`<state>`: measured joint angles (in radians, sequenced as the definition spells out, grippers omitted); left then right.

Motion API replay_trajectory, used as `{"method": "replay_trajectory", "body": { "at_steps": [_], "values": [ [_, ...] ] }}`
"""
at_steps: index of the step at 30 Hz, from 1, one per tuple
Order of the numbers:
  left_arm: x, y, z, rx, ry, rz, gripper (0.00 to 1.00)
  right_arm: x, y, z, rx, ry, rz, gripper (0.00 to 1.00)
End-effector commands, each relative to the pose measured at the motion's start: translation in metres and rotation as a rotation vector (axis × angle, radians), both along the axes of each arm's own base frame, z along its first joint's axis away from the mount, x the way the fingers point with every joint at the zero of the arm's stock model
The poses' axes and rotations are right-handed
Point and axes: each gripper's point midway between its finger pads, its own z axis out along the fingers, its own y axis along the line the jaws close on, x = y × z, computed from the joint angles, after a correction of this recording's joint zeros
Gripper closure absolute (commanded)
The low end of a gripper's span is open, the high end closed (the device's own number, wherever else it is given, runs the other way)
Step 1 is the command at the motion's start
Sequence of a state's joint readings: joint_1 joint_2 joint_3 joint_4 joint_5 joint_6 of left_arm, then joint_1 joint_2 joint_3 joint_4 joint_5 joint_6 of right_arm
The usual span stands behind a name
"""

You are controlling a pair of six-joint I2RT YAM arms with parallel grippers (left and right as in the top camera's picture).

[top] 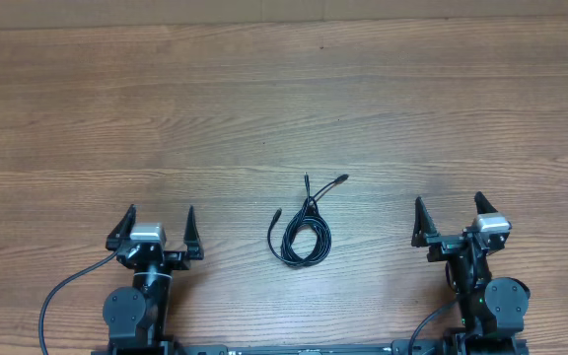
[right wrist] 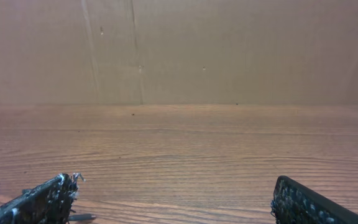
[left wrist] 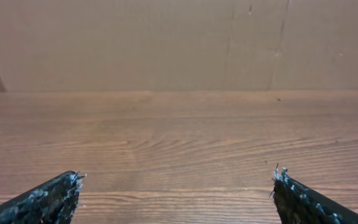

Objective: Untangle cables

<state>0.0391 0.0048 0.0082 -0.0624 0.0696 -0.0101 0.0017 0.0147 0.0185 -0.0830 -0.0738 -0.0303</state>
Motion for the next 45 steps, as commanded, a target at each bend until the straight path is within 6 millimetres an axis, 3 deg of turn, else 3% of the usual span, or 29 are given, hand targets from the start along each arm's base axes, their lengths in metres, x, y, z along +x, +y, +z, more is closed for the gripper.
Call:
{"method": "replay_trajectory", "body": {
  "at_steps": [1,9,17,30,45],
  "values": [
    [0.0,0.001,0.0,0.03,-0.005,0.003,0.01,0.0,0.0,-0.002,-0.004,-0.003,-0.001,0.0],
    [0.0,-0.006,0.008,0.029,-0.036,-0.039,0.01,0.0,0.0,-0.002,-0.004,-0.003,-0.001,0.0],
    [-0.001,-0.009,0.002,-0.043,0.001,-0.05,0.01,0.0,0.0,-0.002,-0.004,-0.003,-0.001,0.0],
    [-0.017,0.002,0.03,-0.035,0.066,0.021,0.0,0.0,0.0,-0.002,-0.004,-0.003,-0.001,0.0],
    [-0.017,0.002,0.036,-0.041,0.131,0.021,0.0,0.0,0.0,-0.002,-0.004,-0.003,-0.001,0.0]
  ]
}}
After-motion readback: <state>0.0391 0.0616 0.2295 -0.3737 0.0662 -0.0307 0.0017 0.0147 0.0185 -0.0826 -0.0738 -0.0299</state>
